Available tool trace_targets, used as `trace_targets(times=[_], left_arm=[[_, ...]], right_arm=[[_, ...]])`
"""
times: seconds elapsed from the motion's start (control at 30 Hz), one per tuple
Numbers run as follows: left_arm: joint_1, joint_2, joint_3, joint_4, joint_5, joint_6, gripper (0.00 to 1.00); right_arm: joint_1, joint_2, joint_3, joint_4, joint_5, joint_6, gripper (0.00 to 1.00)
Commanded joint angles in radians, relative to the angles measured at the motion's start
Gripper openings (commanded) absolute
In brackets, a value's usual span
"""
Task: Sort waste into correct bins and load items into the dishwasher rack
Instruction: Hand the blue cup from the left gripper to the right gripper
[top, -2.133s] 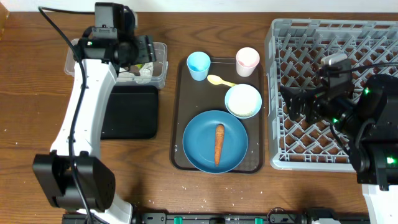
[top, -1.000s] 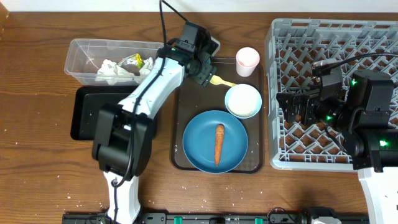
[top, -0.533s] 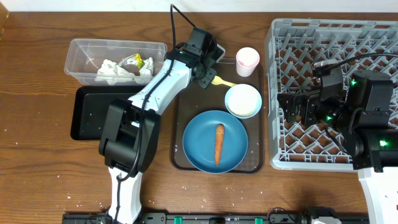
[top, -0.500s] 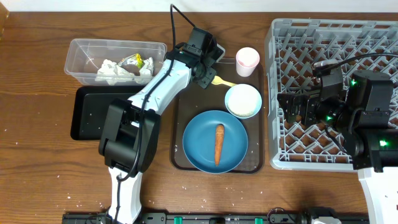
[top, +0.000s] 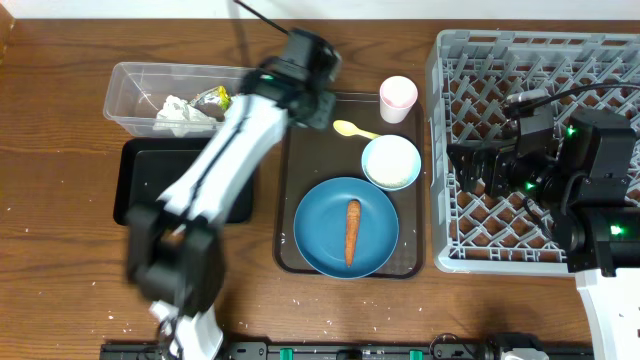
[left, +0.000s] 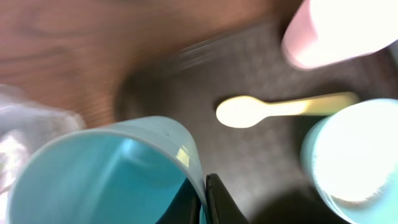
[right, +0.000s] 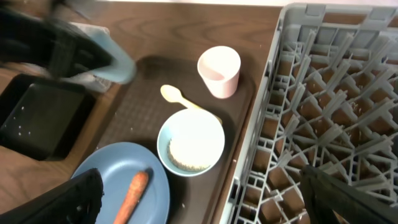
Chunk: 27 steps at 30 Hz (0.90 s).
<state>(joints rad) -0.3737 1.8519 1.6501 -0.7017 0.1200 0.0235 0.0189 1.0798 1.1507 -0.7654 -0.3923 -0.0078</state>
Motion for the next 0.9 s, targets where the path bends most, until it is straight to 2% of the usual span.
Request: trace_targets(times=[0.0,0.07,0.2,0.43,0.57,0.73,0.87], left_arm=[[0.064,-0.18,0.05,-0.043,0.134,-0.133,0.06],[0.112,-0.238,0.05,-0.078,0.313,-0.161,0.06],[0.198,-0.282,0.05,-0.162,0.686,-0.164,0.06],[0.244,-0.272,0.021,-0.211,1.117,-0.163,0.06],[0.23,-0.27,0.014,-0.216,1.221,-0.163,0.06],[0.224,-0.27,0.014,-0.213,1.288,-0.164,0.06],[0.224,-0.27,0.014,-0.214,1.325,-0.169,0.06]], right_arm=[[0.002,0.003,0.015,0.023,-0.019,0.0,0.95],[0.002,0.014,0.015,0.05,-0.079,-0.025,0.92],[0.002,0.061,0.015,0.125,-0.272,-0.042,0.92],[0.003,0.187,0.015,0.296,-0.685,-0.04,0.96],[0.028,0.245,0.015,0.418,-0.813,0.029,0.96],[0.098,0.269,0.015,0.513,-0.824,0.083,0.95],[0.168,0.269,0.015,0.58,-0.798,0.095,0.91]])
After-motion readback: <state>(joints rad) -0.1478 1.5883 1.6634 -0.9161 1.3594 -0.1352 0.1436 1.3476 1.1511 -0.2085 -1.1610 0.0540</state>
